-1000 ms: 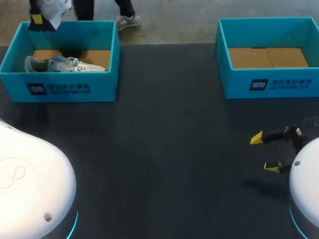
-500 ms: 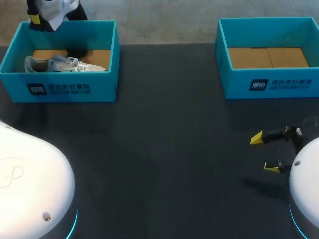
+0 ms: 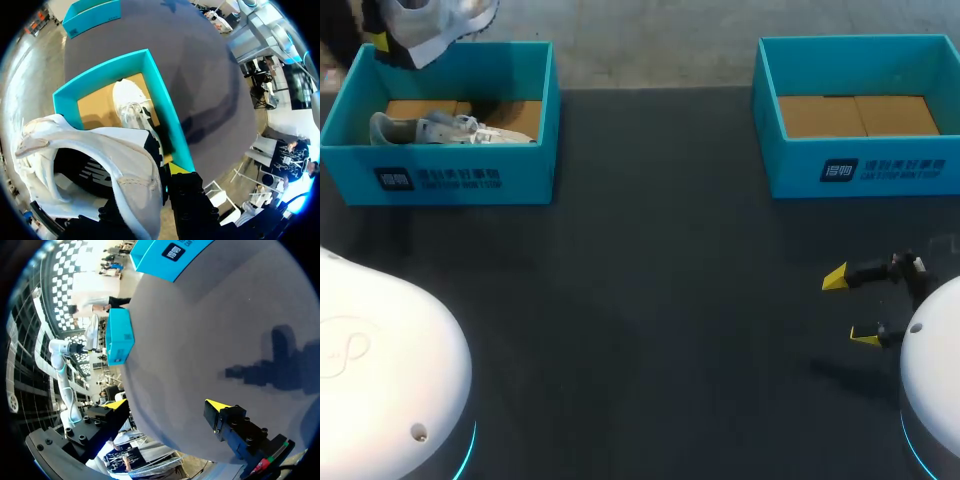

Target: Take the shoe out of the shoebox, open the shoe tongue, remove and reinsert the insole, then place the shoe into the shoebox

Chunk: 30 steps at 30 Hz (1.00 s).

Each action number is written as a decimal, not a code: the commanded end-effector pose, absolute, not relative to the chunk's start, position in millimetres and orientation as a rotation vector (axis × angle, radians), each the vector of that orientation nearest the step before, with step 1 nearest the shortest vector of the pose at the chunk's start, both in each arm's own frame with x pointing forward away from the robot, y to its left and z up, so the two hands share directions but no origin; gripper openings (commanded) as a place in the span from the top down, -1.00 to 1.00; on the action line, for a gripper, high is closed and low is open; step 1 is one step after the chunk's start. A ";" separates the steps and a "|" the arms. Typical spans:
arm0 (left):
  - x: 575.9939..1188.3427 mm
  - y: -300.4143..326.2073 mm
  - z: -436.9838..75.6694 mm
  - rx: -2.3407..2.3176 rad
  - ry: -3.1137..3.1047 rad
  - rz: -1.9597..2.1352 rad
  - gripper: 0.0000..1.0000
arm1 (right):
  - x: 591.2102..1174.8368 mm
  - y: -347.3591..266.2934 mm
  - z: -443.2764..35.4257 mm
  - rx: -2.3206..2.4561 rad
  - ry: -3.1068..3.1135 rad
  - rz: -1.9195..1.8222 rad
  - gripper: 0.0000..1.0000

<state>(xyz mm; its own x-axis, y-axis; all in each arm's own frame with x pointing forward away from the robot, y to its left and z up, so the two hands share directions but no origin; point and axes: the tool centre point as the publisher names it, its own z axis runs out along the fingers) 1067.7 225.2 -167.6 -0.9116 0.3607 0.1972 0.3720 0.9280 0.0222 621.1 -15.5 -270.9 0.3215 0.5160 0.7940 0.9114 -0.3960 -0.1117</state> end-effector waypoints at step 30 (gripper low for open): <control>1086.5 272.6 -180.4 -1.610 -2.647 -0.276 1.00 | 618.7 -15.3 -270.2 -2.036 -1.254 -0.926 -1.00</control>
<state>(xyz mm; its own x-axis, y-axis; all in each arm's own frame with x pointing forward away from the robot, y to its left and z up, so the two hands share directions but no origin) 1099.4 264.9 -176.2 -0.5611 0.8084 0.1778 0.8276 0.5519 0.1023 621.1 -15.5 -270.9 0.3215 0.5160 0.7940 0.9115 -0.3959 -0.1117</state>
